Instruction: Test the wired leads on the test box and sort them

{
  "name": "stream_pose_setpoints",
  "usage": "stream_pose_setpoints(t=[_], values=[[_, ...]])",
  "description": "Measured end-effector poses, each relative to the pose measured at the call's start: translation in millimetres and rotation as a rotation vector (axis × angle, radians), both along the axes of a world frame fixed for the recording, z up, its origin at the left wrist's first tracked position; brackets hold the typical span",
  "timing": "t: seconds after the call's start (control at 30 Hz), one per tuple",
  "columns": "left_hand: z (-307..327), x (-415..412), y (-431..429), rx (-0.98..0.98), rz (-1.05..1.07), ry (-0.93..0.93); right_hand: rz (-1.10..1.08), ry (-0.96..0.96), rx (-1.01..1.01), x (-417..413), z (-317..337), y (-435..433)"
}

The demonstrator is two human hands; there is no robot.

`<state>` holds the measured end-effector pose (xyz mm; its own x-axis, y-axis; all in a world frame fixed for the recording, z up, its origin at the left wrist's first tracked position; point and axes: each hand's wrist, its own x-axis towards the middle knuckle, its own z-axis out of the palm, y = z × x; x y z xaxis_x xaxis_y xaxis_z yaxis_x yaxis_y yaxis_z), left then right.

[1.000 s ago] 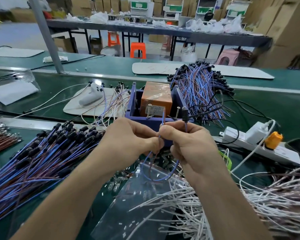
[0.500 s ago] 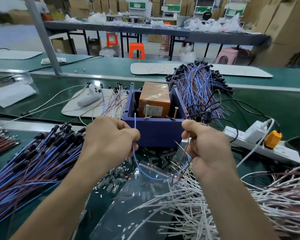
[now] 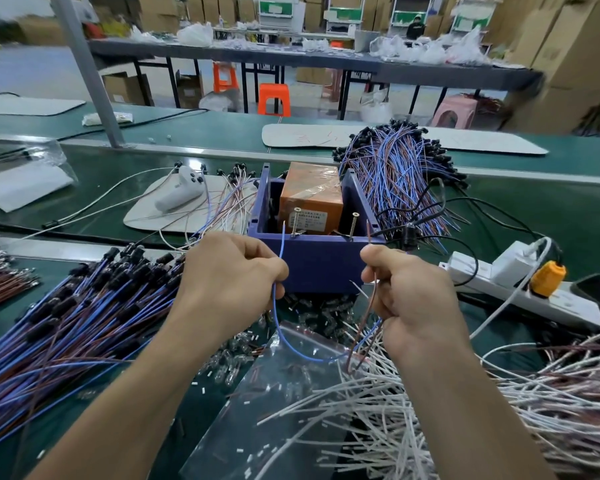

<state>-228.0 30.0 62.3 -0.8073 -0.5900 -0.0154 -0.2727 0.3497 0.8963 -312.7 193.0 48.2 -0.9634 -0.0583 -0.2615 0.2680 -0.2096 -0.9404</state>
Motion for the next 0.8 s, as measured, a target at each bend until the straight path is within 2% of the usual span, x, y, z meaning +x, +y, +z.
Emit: stream_pose_setpoints(t=[0.33, 0.8], values=[[-4.3, -1.4, 6.2, -0.088, -0.024, 0.023, -0.007, 0.038, 0.050, 0.0, -2.3, -1.8], [-9.1, -4.8, 5.2, -0.036, -0.009, 0.020, -0.030, 0.001, 0.037, -2.4, -1.8, 0.2]])
